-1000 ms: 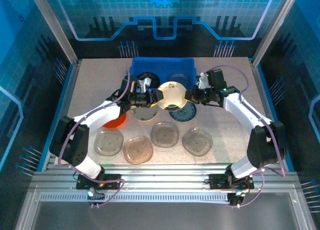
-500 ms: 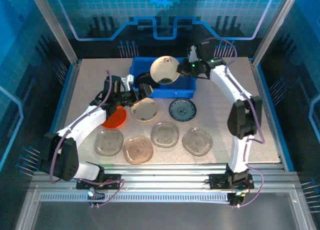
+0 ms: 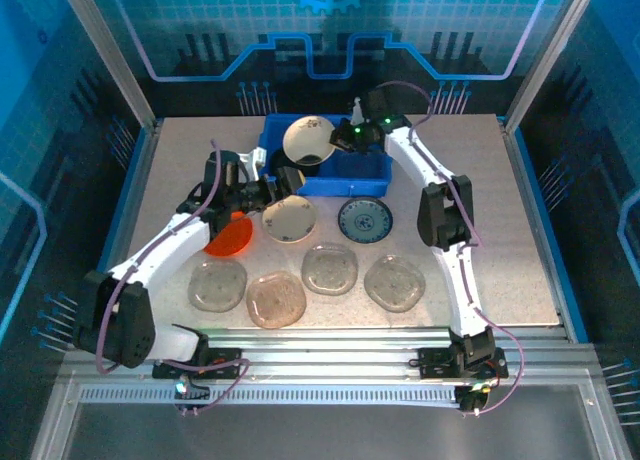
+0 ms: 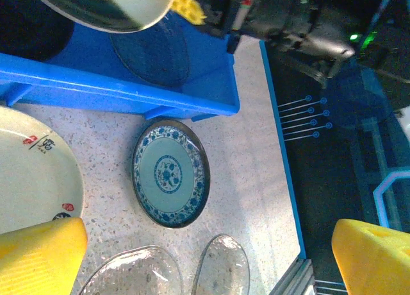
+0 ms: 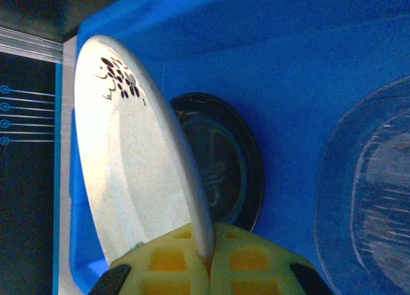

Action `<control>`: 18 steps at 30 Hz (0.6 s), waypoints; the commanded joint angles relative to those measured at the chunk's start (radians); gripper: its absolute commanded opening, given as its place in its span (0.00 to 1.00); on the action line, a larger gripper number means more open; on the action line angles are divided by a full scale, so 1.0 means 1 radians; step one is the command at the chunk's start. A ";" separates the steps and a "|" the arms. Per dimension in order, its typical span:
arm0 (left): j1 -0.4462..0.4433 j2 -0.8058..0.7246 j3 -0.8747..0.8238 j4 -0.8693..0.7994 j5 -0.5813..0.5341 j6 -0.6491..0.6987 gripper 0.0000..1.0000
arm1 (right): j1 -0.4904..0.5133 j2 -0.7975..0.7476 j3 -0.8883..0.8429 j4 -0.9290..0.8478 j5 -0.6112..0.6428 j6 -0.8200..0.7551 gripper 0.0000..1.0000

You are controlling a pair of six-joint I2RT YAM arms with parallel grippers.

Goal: Place the plates into the plastic bin on the countertop

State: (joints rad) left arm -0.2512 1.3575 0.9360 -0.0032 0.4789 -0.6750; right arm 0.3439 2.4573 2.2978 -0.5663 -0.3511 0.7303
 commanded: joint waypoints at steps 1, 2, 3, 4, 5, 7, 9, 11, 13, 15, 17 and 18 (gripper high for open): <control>0.009 -0.034 0.037 -0.041 -0.026 0.049 0.99 | 0.017 0.044 0.059 0.047 -0.018 0.046 0.00; 0.009 -0.034 0.036 -0.040 -0.028 0.051 0.99 | 0.018 0.056 0.068 0.048 -0.014 0.050 0.00; 0.009 -0.030 0.036 -0.037 -0.028 0.051 0.99 | 0.018 0.072 0.079 0.051 -0.014 0.050 0.00; 0.009 -0.026 0.037 -0.036 -0.026 0.051 0.99 | 0.017 0.081 0.085 0.058 -0.017 0.054 0.00; 0.009 -0.020 0.038 -0.035 -0.022 0.052 0.99 | 0.019 0.087 0.086 0.070 -0.020 0.060 0.00; 0.009 -0.013 0.038 -0.039 -0.021 0.055 0.99 | 0.021 0.102 0.086 0.084 -0.018 0.066 0.00; 0.009 -0.010 0.036 -0.046 -0.023 0.062 0.99 | 0.023 0.112 0.084 0.095 -0.017 0.073 0.00; 0.009 -0.008 0.029 -0.050 -0.028 0.066 0.99 | 0.027 0.121 0.084 0.106 -0.015 0.079 0.00; 0.009 -0.008 0.017 -0.046 -0.029 0.066 0.99 | 0.033 0.135 0.094 0.114 -0.017 0.087 0.00; 0.009 -0.003 0.009 -0.047 -0.029 0.067 0.99 | 0.040 0.161 0.132 0.091 -0.011 0.086 0.00; 0.009 -0.001 0.001 -0.049 -0.032 0.070 0.99 | 0.048 0.189 0.176 0.051 0.001 0.079 0.00; 0.009 -0.001 -0.005 -0.048 -0.033 0.072 0.99 | 0.052 0.195 0.188 0.032 0.018 0.075 0.00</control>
State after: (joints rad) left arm -0.2512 1.3479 0.9409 -0.0334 0.4599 -0.6422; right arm 0.3672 2.6228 2.4187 -0.5041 -0.3439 0.7975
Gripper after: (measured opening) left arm 0.988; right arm 0.064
